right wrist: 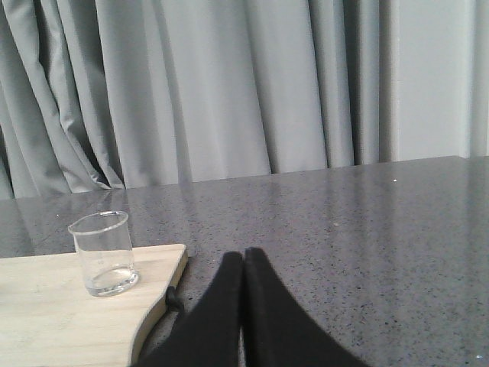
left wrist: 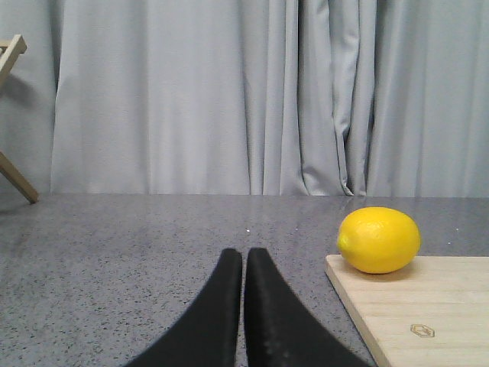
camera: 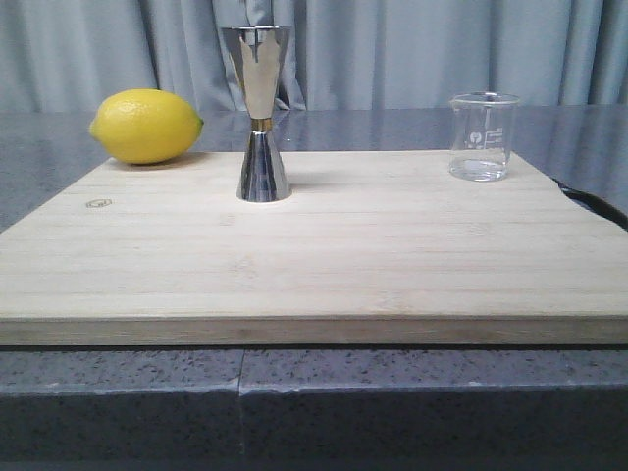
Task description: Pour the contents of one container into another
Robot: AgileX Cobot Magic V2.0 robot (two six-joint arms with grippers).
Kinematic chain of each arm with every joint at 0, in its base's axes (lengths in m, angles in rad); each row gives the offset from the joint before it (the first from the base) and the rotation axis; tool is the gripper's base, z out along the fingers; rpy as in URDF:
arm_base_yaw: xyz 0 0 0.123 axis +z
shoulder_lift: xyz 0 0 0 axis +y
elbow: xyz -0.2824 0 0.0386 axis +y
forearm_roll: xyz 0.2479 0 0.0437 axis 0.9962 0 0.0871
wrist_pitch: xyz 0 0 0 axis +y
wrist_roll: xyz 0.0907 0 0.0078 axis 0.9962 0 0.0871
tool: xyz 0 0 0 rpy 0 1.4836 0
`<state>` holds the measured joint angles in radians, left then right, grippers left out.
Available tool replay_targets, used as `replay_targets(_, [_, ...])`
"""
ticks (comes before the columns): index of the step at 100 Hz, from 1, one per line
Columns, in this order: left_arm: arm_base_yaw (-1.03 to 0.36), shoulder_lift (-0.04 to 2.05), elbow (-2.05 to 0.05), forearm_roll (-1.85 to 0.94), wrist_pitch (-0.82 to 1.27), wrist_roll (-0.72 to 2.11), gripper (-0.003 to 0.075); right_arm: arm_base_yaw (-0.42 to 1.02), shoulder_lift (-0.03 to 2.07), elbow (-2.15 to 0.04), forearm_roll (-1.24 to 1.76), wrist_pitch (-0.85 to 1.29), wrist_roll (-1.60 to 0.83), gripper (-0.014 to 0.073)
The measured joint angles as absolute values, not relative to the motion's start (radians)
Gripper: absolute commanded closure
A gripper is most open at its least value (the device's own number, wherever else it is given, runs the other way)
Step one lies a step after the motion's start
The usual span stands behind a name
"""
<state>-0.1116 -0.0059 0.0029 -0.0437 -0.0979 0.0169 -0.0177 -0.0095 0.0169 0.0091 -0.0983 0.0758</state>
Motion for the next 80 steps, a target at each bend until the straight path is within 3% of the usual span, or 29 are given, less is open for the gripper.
replay_targets(80, [-0.112, -0.006, 0.003, -0.044, -0.098, 0.017, 0.0739, -0.018, -0.010, 0.017, 0.035, -0.029, 0.000, 0.0665])
